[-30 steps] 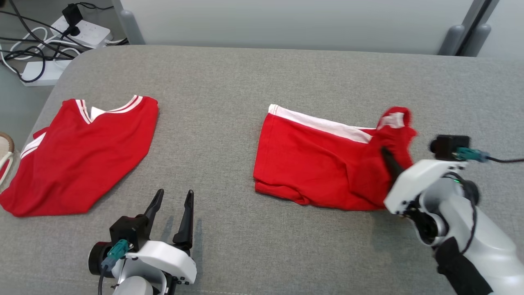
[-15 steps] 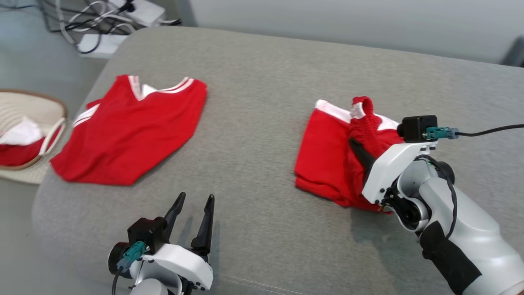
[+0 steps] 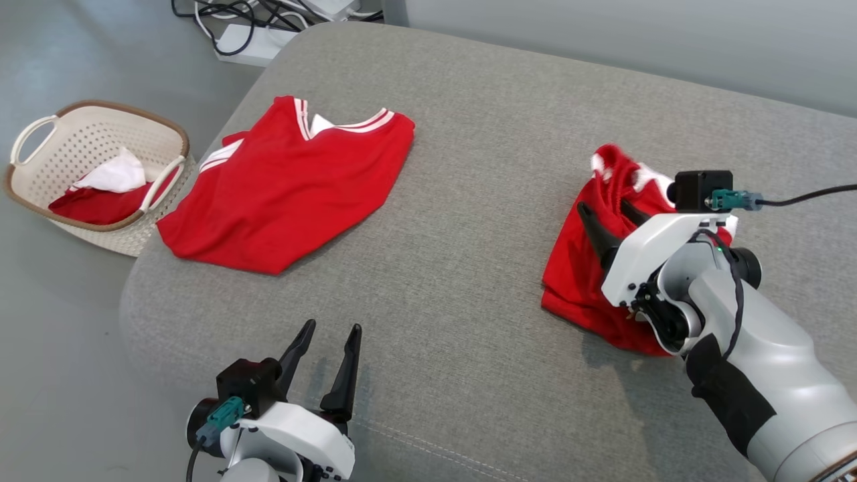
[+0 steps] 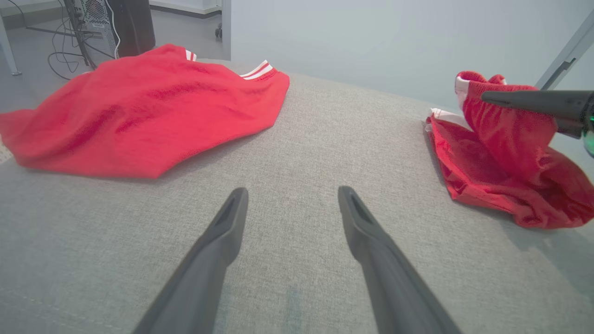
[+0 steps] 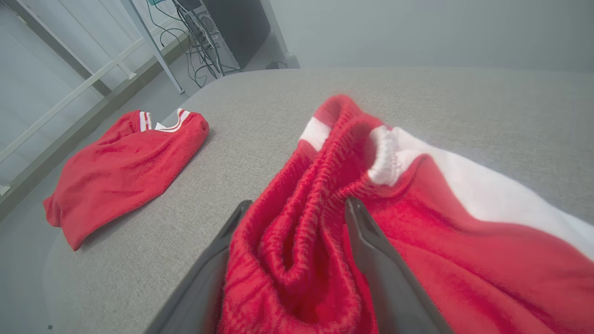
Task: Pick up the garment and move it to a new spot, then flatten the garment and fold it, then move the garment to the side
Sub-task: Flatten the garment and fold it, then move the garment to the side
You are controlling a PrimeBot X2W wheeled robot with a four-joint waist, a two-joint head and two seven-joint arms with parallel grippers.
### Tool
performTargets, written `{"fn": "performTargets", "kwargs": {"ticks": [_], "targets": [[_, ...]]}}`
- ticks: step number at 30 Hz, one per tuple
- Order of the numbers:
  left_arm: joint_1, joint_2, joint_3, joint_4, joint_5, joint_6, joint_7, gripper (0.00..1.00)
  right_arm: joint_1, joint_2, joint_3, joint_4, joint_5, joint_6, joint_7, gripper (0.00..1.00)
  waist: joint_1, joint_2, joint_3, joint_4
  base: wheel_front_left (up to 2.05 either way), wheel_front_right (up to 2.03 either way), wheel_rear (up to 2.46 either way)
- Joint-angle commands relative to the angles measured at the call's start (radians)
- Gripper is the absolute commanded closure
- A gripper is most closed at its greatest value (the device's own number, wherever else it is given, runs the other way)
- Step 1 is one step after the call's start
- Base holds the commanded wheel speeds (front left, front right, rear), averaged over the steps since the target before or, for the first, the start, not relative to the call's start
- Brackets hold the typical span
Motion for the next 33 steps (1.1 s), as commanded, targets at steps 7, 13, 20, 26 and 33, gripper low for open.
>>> {"fn": "performTargets", "kwargs": {"ticks": [7,13,20,26,33], "targets": [[-0.018,0.008,0.062,-0.035,0.021,0.017,-0.006,0.00,-0.036,-0.025,-0.007,-0.025,0.025,0.004,-0.094,0.00,0.0000,0.0000,-0.022,-0.068,0.00,0.00,0.00],[-0.009,0.008,0.072,-0.053,0.039,0.019,-0.006,0.00,0.023,-0.096,-0.058,-0.034,0.080,0.004,-0.151,0.00,0.0000,0.0000,-0.039,-0.128,0.00,0.00,0.00],[-0.012,0.008,0.074,-0.068,0.052,0.024,-0.006,0.00,0.139,-0.111,-0.057,-0.040,0.103,0.004,-0.171,0.00,0.0000,0.0000,-0.037,-0.146,0.00,0.00,0.00],[-0.012,0.008,0.081,-0.073,0.064,0.021,-0.006,0.00,0.210,-0.076,-0.047,-0.060,0.130,0.004,-0.178,0.00,0.0000,0.0000,-0.027,-0.136,0.00,0.00,0.00],[-0.007,0.008,0.081,-0.076,0.067,0.018,-0.006,0.00,0.209,-0.040,-0.042,-0.062,0.144,0.004,-0.182,0.00,0.0000,0.0000,-0.009,-0.110,0.00,0.00,0.00]]}}
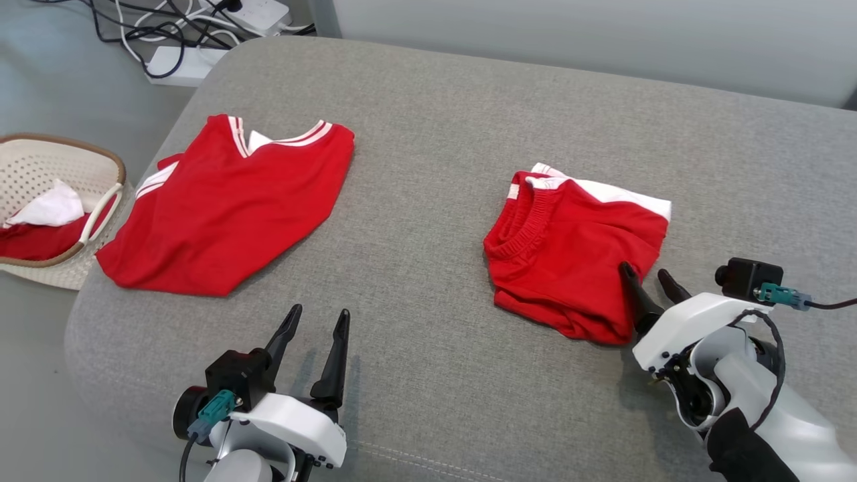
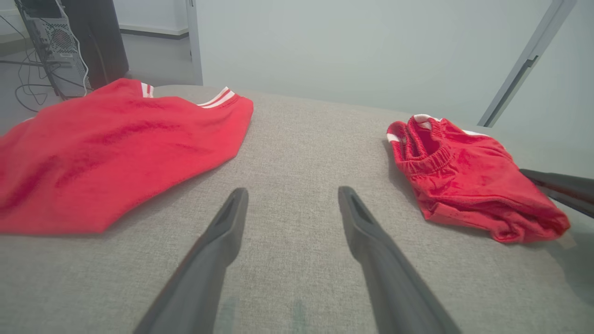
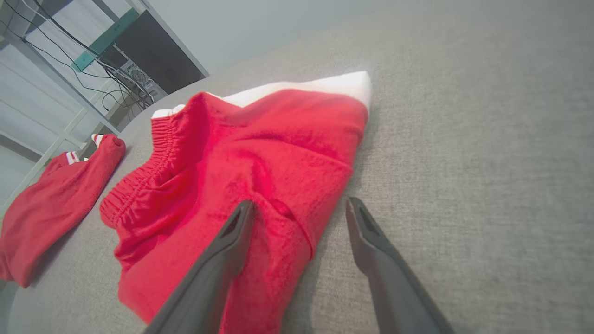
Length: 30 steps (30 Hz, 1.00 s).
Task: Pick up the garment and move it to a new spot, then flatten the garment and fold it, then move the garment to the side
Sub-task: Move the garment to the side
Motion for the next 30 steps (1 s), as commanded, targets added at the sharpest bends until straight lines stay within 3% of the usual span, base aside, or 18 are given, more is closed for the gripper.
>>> {"fn": "performTargets", "kwargs": {"ticks": [1,8,9,10,11,12,19,30], "targets": [[-0.009,0.008,0.031,-0.028,0.006,0.001,-0.006,0.00,0.003,0.013,0.015,-0.016,0.011,0.004,-0.020,0.00,0.0000,0.0000,0.007,0.011,0.00,0.00,0.00],[-0.021,0.008,0.033,-0.036,0.001,-0.002,-0.006,0.00,-0.019,0.041,0.012,0.014,0.067,0.004,-0.009,0.00,0.0000,0.0000,0.033,0.047,0.00,0.00,0.00],[-0.022,0.008,0.034,-0.038,0.001,-0.002,-0.006,0.00,-0.023,0.042,0.014,0.017,0.069,0.004,-0.009,0.05,0.0000,0.0000,0.036,0.049,0.00,0.00,0.00],[-0.022,0.008,0.036,-0.039,0.001,-0.003,-0.006,0.00,-0.026,0.043,0.015,0.019,0.073,0.004,-0.010,0.25,0.0000,0.0000,0.039,0.050,0.00,0.00,0.00],[-0.023,0.008,0.037,-0.040,-0.001,-0.003,-0.006,0.00,-0.028,0.044,0.022,0.017,0.073,0.004,-0.008,0.91,0.0000,0.0000,0.042,0.052,0.00,0.00,0.00],[-0.024,0.008,0.039,-0.040,-0.003,-0.003,-0.006,0.00,-0.029,0.042,0.027,0.014,0.074,0.004,-0.009,1.00,0.0000,0.0000,0.044,0.053,0.00,0.00,0.00],[-0.026,0.008,0.048,-0.043,0.002,0.000,-0.006,0.00,-0.024,0.015,0.028,0.003,0.071,0.004,-0.019,1.00,0.0000,0.0000,0.027,0.028,0.00,0.00,0.00],[-0.008,0.008,0.046,-0.041,0.012,-0.001,-0.006,0.00,0.034,-0.007,0.042,-0.009,0.065,0.004,-0.022,1.00,0.0000,0.0000,-0.046,-0.065,0.00,0.00,0.00]]}}
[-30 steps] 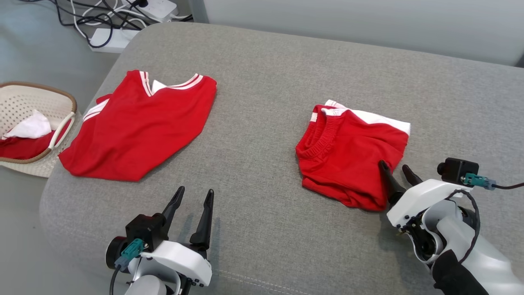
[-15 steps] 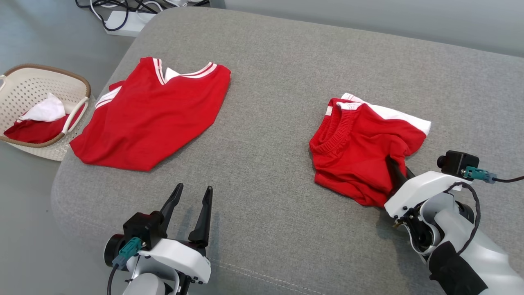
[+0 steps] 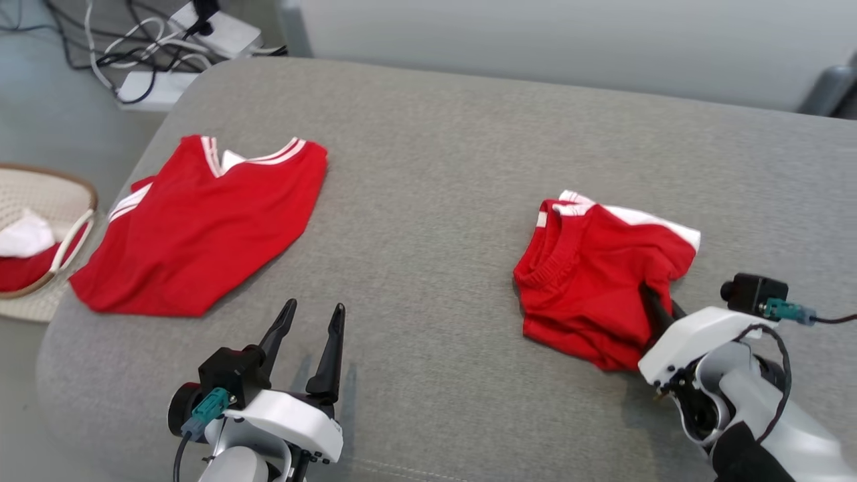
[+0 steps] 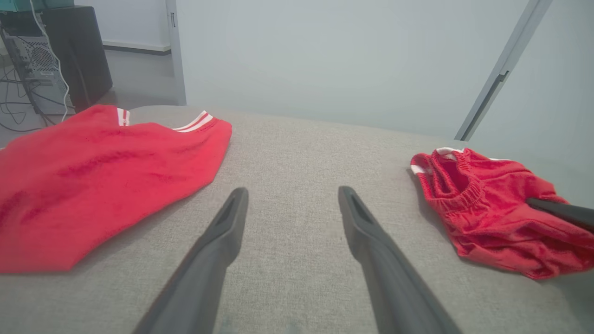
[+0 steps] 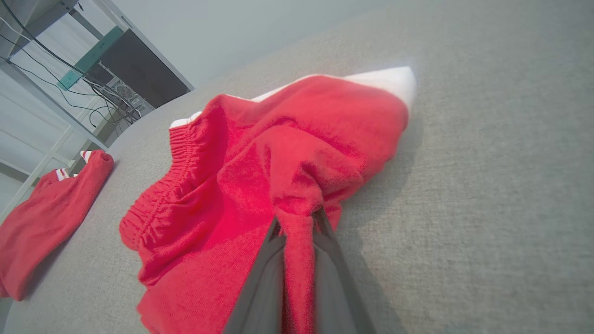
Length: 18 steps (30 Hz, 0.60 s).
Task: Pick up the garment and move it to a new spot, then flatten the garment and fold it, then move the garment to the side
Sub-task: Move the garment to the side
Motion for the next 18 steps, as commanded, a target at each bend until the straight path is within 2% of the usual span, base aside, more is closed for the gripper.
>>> {"fn": "performTargets", "kwargs": {"ticks": [1,9,18], "targets": [[-0.006,0.009,0.031,-0.024,0.012,-0.001,-0.006,0.00,0.022,0.002,0.012,-0.018,-0.002,0.004,-0.015,1.00,0.0000,0.0000,-0.026,-0.036,0.00,0.00,0.00],[0.004,0.009,0.028,-0.030,0.017,-0.003,-0.006,0.00,0.071,0.001,0.015,-0.049,0.016,0.004,-0.015,1.00,0.0000,0.0000,-0.063,-0.178,0.00,0.00,0.00],[0.000,0.009,0.041,-0.037,0.039,-0.007,-0.006,0.00,0.112,-0.003,0.018,-0.087,0.030,0.004,-0.015,1.00,0.0000,0.0000,-0.051,-0.368,0.00,0.00,0.00]]}}
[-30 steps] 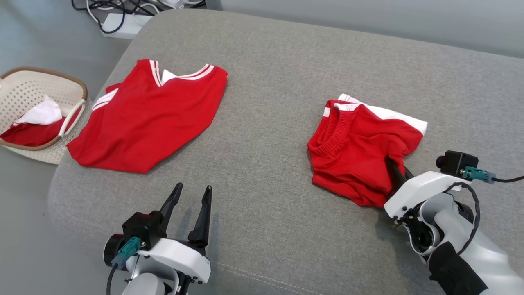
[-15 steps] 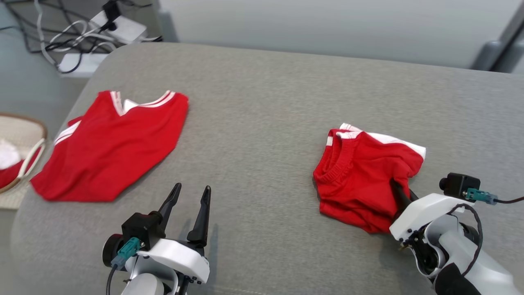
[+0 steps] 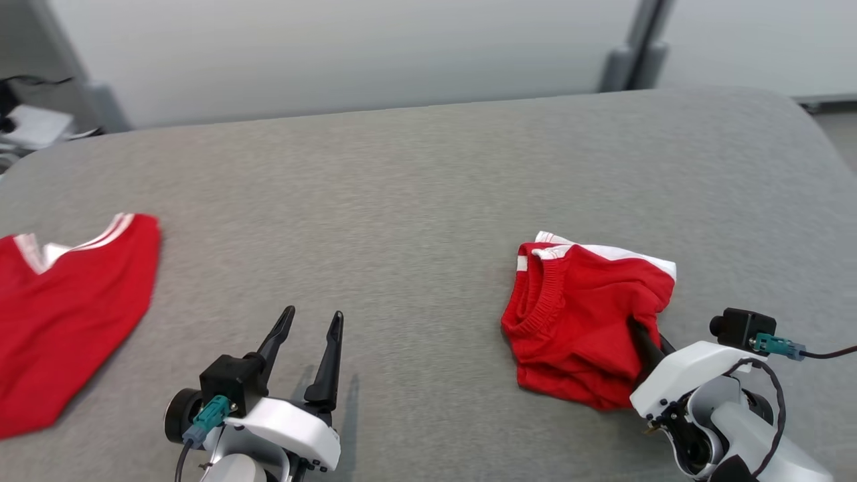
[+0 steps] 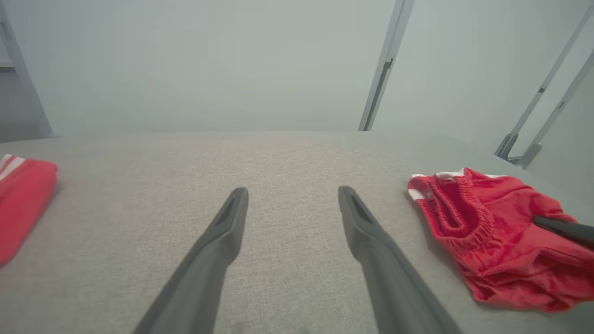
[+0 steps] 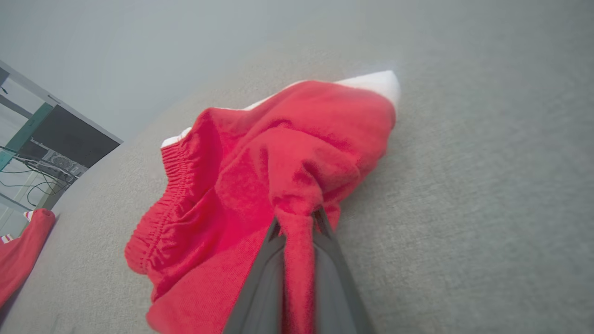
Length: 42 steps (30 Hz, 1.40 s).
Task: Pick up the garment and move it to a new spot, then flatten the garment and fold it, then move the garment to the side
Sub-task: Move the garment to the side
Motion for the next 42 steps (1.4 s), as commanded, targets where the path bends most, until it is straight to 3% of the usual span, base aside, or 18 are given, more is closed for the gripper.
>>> {"fn": "performTargets", "kwargs": {"ticks": [1,8,13,21,33,42], "targets": [[-0.022,0.006,0.035,-0.031,0.013,-0.007,-0.006,0.00,0.013,-0.005,0.011,-0.023,0.004,0.004,-0.015,1.00,0.0001,0.0000,0.009,-0.080,0.00,0.00,0.00],[-0.030,0.006,0.048,-0.036,0.028,-0.014,-0.006,0.00,0.012,-0.006,-0.003,-0.038,-0.016,0.004,-0.015,1.00,0.0001,0.0000,0.040,-0.179,0.00,0.00,0.00],[-0.041,0.006,0.050,-0.036,0.044,-0.023,-0.006,0.00,-0.029,-0.016,-0.017,-0.028,-0.068,0.004,-0.015,1.00,0.0001,0.0000,0.079,-0.196,0.00,0.00,0.00],[-0.070,0.006,0.053,-0.069,0.072,-0.048,-0.006,0.00,-0.166,-0.066,-0.065,0.081,-0.190,0.004,-0.015,1.00,0.0001,0.0000,0.130,-0.134,0.00,0.00,0.00],[-0.082,0.006,0.042,-0.114,0.096,-0.064,-0.006,0.00,-0.330,-0.148,-0.152,0.270,-0.275,0.004,-0.015,1.00,0.0001,0.0000,0.172,-0.029,0.00,0.00,0.00],[-0.085,0.006,0.045,-0.125,0.108,-0.069,-0.006,0.00,-0.373,-0.215,-0.274,0.324,-0.367,0.004,-0.015,1.00,0.0001,0.0000,0.189,-0.002,0.00,0.00,0.00]]}}
